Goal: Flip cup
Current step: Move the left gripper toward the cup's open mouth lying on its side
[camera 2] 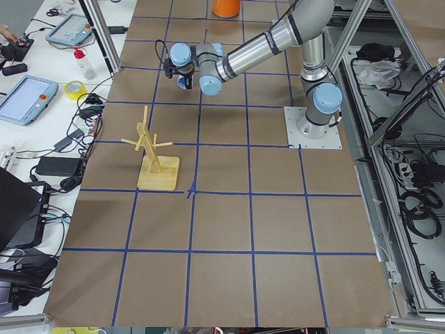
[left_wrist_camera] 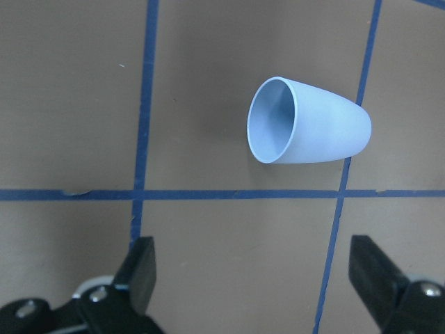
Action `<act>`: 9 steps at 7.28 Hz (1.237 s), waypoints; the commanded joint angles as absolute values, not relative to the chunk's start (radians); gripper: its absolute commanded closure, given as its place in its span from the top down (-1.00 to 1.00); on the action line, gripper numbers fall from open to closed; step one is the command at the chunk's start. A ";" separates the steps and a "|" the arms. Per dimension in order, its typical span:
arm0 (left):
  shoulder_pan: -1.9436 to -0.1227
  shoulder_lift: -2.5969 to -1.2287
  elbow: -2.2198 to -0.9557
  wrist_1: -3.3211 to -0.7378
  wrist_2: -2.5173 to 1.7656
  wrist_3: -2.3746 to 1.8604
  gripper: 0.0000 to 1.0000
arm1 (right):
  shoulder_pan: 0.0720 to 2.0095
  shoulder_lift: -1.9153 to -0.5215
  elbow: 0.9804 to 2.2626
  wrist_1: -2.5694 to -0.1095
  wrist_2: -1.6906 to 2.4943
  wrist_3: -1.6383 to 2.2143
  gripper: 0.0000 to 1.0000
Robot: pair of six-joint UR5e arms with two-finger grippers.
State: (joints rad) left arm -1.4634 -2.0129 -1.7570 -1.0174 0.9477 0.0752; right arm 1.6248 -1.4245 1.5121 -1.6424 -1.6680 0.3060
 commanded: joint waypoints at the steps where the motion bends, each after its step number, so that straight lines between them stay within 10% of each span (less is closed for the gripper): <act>1: -1.463 -2.071 -1.756 -0.965 0.894 0.081 0.71 | 1.626 -1.410 1.511 -1.675 -1.660 0.310 1.00; 2: -1.465 -2.082 -1.759 -0.962 0.867 0.089 0.32 | 1.628 -1.422 1.511 -1.675 -1.657 0.308 1.00; 6: -1.483 -2.098 -1.758 -0.937 0.805 0.072 0.27 | 1.631 -1.460 1.508 -1.677 -1.560 0.298 1.00; 9: -1.483 -2.091 -1.756 -0.937 0.762 0.071 -1.00 | 1.629 -1.465 1.511 -1.675 -1.565 0.298 1.00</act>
